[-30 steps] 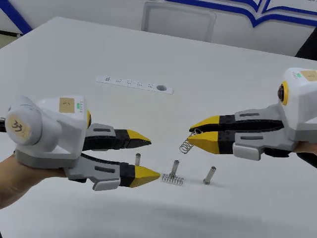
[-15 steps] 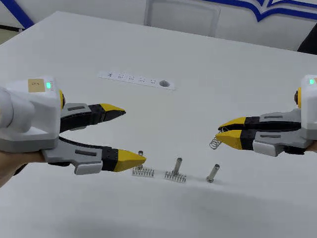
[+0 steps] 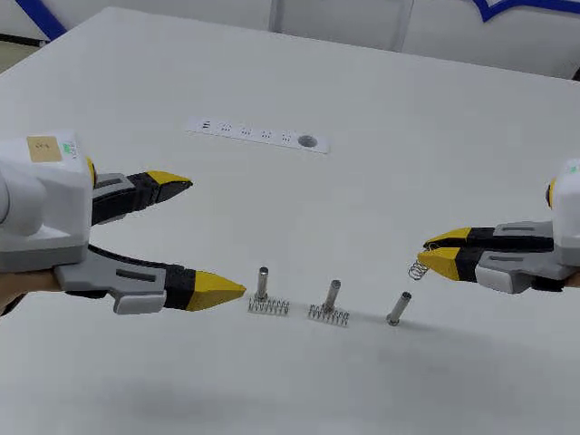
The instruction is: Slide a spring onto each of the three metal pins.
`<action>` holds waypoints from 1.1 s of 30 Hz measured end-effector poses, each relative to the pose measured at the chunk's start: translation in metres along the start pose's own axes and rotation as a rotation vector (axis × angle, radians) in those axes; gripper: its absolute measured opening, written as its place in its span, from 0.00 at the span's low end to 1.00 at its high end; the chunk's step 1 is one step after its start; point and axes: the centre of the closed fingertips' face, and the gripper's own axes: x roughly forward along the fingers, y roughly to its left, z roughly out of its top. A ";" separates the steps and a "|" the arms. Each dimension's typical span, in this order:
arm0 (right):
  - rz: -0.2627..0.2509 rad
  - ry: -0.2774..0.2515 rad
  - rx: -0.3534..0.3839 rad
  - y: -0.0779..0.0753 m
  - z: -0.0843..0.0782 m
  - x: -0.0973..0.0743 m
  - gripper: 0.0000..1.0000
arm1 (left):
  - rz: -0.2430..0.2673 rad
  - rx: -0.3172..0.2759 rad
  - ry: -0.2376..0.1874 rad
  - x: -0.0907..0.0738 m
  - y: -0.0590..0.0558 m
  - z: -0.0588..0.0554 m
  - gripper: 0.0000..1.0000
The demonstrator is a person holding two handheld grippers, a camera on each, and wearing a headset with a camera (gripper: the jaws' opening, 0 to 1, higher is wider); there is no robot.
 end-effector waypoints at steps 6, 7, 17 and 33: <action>0.000 0.022 0.019 0.002 -0.014 0.008 0.11 | 0.004 -0.017 0.004 -0.001 0.000 -0.002 0.93; 0.001 0.026 0.020 0.002 -0.016 0.009 0.11 | 0.003 -0.019 0.005 -0.001 0.000 -0.002 0.94; 0.005 0.050 0.025 0.000 -0.024 0.017 0.11 | 0.001 -0.038 0.018 -0.002 0.000 -0.010 0.98; -0.002 0.093 0.027 0.002 -0.047 0.034 0.11 | 0.006 -0.062 0.027 -0.006 0.000 -0.013 0.97</action>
